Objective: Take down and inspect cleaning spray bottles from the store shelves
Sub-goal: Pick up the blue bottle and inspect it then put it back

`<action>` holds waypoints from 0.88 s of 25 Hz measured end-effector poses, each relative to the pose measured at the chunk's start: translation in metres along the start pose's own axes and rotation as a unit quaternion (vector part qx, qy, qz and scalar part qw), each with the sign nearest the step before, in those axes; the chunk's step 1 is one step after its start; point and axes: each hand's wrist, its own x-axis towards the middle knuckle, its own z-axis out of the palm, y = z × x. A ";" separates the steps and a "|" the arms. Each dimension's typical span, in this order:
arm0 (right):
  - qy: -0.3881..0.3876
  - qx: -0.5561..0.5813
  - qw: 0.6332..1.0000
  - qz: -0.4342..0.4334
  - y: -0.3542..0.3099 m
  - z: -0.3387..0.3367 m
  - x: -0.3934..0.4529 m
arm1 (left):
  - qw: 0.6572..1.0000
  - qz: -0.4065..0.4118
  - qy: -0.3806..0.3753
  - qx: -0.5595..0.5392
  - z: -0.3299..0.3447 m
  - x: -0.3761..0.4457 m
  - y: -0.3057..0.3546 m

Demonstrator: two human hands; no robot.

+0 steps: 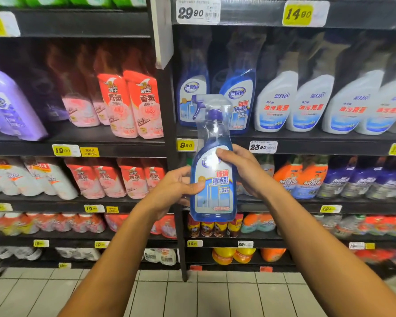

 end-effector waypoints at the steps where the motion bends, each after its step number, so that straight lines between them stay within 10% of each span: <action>1: -0.014 -0.020 1.000 -0.003 0.001 -0.002 -0.001 | 1.000 0.002 -0.003 -0.002 0.001 0.000 -0.004; 10: -0.108 -0.232 0.966 -0.035 0.018 -0.027 -0.017 | 0.992 0.057 0.094 0.064 0.025 0.022 -0.064; 15: -0.110 -0.431 0.886 -0.134 0.011 -0.039 -0.025 | 0.924 0.086 0.206 0.311 0.031 0.046 -0.068; 22: -0.093 -0.502 0.826 -0.239 0.007 -0.065 -0.026 | 0.958 0.108 0.231 0.133 0.051 0.060 -0.048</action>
